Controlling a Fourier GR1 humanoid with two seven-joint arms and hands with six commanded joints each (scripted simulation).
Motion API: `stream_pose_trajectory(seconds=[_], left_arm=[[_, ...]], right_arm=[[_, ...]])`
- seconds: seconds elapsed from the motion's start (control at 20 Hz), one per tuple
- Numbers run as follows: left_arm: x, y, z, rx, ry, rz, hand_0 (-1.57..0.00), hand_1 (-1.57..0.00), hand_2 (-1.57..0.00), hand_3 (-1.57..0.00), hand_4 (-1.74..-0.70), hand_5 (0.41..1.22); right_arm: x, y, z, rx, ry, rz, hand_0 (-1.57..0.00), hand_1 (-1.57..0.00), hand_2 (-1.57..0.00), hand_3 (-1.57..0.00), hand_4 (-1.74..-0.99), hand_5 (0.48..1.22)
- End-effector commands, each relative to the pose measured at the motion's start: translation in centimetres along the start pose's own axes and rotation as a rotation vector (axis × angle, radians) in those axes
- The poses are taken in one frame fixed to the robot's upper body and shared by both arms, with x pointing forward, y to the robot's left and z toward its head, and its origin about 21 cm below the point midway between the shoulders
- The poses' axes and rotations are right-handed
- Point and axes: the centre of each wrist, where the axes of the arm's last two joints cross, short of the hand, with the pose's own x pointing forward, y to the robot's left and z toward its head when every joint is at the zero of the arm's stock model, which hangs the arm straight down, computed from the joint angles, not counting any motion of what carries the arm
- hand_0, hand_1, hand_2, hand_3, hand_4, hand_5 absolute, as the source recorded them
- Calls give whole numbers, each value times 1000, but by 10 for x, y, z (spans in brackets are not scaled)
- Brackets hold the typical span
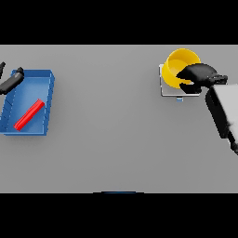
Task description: Pick up the red beaker and tilt it to pour out 1 green nut into yellow bowl. Pick up the yellow bowl and place it on the metallic measuring scale.
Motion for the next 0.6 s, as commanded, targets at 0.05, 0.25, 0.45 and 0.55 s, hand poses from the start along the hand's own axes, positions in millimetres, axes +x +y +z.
stream_pose_trajectory(seconds=[0.05, 0.25, 0.45, 0.55], left_arm=[[-4, 0, -3, 3, -1, -3, 1, 1, 1, 1, -727, 717], [-1, -1, -3, 3, -8, 7, 1, 1, 1, 1, -722, 703], [0, 4, -4, 7, -8, -3, 1, 1, 1, 1, -719, 696], [0, 3, -3, 6, -4, -2, 1, 1, 1, 1, -720, 693]], right_arm=[[-5, 0, 2, 17, 7, 7, -369, -582, -693, -613, -1539, 933], [-4, -3, 1, 16, -19, 49, -150, -243, -375, -449, -1469, 842], [-3, 5, -1, 49, 10, 34, -61, -99, -161, -323, -1422, 785], [-6, 8, 0, 59, 18, 34, -39, -63, -103, -272, -1410, 759]])
